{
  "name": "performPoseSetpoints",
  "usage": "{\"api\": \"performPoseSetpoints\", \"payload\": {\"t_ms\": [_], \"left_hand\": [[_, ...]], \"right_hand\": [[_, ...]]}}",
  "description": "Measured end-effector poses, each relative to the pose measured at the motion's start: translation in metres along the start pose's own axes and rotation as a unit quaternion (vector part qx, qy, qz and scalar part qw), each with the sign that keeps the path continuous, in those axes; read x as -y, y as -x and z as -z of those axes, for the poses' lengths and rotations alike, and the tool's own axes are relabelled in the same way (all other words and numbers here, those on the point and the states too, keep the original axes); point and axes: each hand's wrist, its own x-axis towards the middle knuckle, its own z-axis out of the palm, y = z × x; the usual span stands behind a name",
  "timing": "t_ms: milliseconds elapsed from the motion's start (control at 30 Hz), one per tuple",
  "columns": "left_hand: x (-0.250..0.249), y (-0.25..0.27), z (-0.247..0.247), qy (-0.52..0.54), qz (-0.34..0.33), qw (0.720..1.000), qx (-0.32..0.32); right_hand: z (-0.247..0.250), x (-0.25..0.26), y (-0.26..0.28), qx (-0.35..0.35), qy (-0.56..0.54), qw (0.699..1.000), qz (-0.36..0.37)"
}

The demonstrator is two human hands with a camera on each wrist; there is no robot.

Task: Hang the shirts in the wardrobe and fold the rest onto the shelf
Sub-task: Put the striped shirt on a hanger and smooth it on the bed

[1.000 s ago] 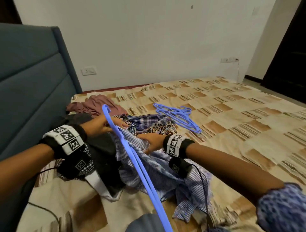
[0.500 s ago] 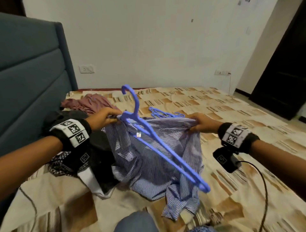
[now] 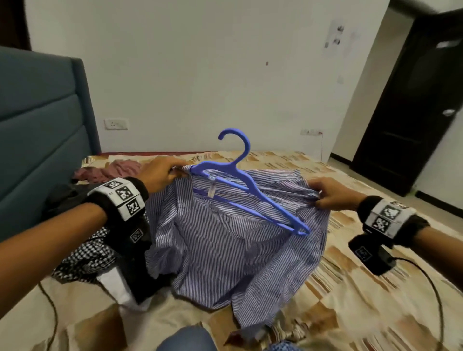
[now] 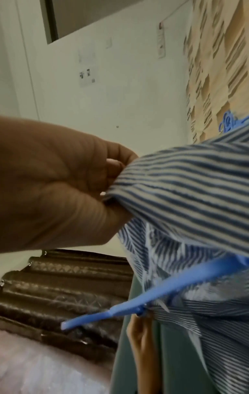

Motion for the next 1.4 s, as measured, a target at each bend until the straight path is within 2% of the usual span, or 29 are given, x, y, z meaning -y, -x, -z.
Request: {"api": "performPoseSetpoints", "payload": {"t_ms": [67,133,233,400,433,533,567,600,633,667,733,767,800,867,933,1000,1100,1167,1300,1333,1400], "left_hand": [[-0.007,-0.001,0.004,-0.035,0.026,0.999,-0.001],[-0.014,-0.002,0.006,-0.065,0.044,0.997,-0.007],[-0.023,0.001,0.007,-0.116,0.071,0.990,-0.029],[-0.028,0.000,0.003,-0.103,0.131,0.982,-0.087],[-0.031,-0.002,0.001,-0.095,0.140,0.980,-0.102],[-0.044,-0.011,0.000,-0.055,0.139,0.982,-0.115],[-0.047,-0.013,0.000,-0.047,0.135,0.983,-0.113],[-0.049,-0.015,0.001,-0.046,0.133,0.984,-0.110],[-0.050,-0.017,0.002,-0.048,0.131,0.984,-0.109],[-0.051,-0.018,0.002,-0.045,0.128,0.985,-0.110],[-0.053,-0.018,0.003,-0.031,0.123,0.986,-0.109],[-0.055,-0.017,0.003,-0.025,0.117,0.987,-0.105],[-0.057,-0.016,0.001,-0.021,0.109,0.989,-0.101],[-0.066,-0.015,-0.004,-0.012,0.090,0.992,-0.090],[-0.074,-0.015,-0.010,-0.001,0.069,0.994,-0.081],[-0.076,-0.016,-0.012,0.009,0.064,0.995,-0.075],[-0.074,-0.015,-0.009,0.028,0.067,0.993,-0.091],[-0.073,-0.014,-0.007,0.045,0.073,0.992,-0.097],[-0.071,-0.012,-0.006,0.058,0.075,0.991,-0.095],[-0.070,-0.012,-0.006,0.060,0.069,0.991,-0.094],[-0.072,-0.011,-0.008,0.065,0.057,0.992,-0.088]], "right_hand": [[-0.004,0.002,0.008,-0.008,0.043,0.999,-0.021],[-0.010,0.002,0.014,-0.049,0.061,0.997,-0.012],[-0.010,0.006,0.020,-0.122,0.018,0.992,-0.022],[-0.022,0.038,0.031,-0.142,-0.027,0.989,-0.034],[-0.027,0.046,0.033,-0.119,-0.047,0.992,-0.025],[-0.035,0.070,0.037,0.067,-0.073,0.995,0.017],[-0.032,0.074,0.038,0.101,-0.064,0.993,0.020],[-0.027,0.075,0.036,0.084,-0.060,0.994,0.022],[-0.018,0.075,0.035,0.016,-0.067,0.997,0.021],[-0.009,0.074,0.034,-0.079,-0.082,0.993,0.015],[0.008,0.072,0.031,-0.259,-0.068,0.963,0.021],[0.014,0.073,0.029,-0.300,-0.057,0.952,0.025],[0.018,0.076,0.027,-0.307,-0.060,0.949,0.031],[0.015,0.087,0.021,-0.267,-0.059,0.961,0.036],[0.004,0.092,0.014,-0.233,0.005,0.972,0.037],[-0.004,0.088,0.008,-0.232,0.063,0.970,0.032],[-0.003,0.073,0.006,-0.239,0.062,0.969,-0.021],[-0.002,0.067,0.008,-0.216,0.058,0.974,-0.031],[0.001,0.072,0.010,-0.075,0.007,0.997,-0.007],[0.004,0.075,0.010,-0.079,-0.025,0.997,0.001],[0.011,0.085,0.009,-0.133,-0.131,0.982,0.023]]}}
